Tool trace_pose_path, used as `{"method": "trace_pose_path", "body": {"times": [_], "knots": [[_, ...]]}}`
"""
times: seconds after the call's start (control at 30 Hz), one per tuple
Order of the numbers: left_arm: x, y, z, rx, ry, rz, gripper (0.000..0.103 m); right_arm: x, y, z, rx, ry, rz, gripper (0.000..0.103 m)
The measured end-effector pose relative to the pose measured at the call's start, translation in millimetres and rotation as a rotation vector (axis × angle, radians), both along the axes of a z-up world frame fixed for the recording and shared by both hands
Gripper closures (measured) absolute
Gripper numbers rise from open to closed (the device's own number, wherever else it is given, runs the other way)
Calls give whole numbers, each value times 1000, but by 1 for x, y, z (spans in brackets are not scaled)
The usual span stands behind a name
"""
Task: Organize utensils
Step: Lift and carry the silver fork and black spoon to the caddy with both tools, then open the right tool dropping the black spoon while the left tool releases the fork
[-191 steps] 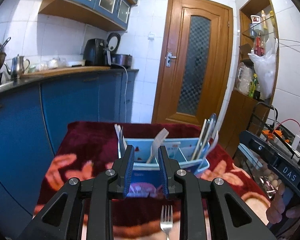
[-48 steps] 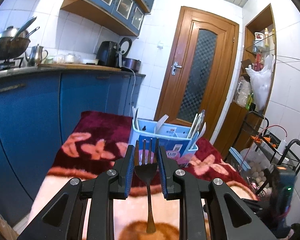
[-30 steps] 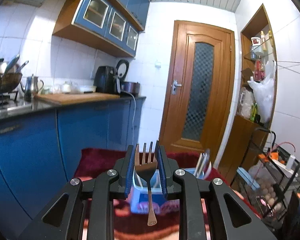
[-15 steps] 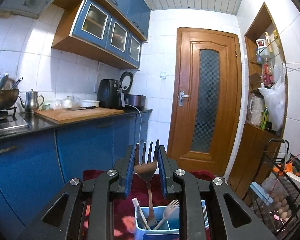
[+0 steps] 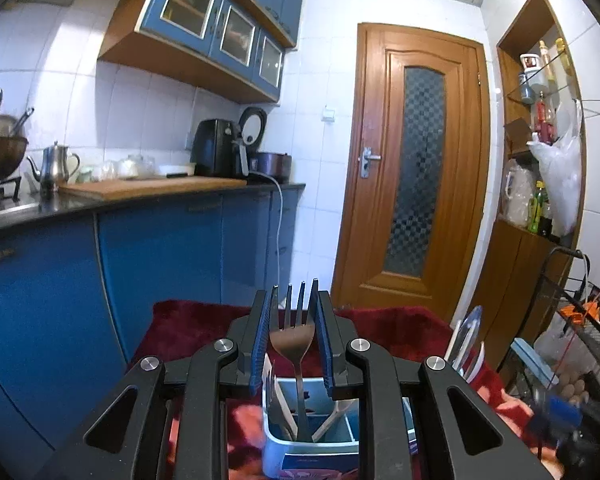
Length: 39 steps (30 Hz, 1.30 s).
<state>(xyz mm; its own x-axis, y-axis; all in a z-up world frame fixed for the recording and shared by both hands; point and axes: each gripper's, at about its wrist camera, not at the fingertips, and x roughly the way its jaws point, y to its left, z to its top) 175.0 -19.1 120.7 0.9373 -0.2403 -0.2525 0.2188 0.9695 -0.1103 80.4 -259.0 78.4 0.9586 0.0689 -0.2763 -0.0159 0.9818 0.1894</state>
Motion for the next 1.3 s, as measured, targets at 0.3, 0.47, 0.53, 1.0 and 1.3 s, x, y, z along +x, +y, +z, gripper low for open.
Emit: {"method": "trace_pose_path", "body": {"times": [0.3,0.47,0.53,1.0,1.3], "knots": [[14,-2,-22,-3,47,-18,80,62,-4,11,-50,-98,-31,70],[17,-3,-26,-12,58,-31,80,80,-2,5,-61,-118,-41,70],[17,-3,-28,-10,61,-37,80,82,-1,3,-76,-126,-55,69],[20,-9,-29,-13,93,-49,80,82,8,-5,-129,-122,-47,61],[12,-7,-26,-21,103,-48,79,72,5,1,-107,-131,-42,60]]}}
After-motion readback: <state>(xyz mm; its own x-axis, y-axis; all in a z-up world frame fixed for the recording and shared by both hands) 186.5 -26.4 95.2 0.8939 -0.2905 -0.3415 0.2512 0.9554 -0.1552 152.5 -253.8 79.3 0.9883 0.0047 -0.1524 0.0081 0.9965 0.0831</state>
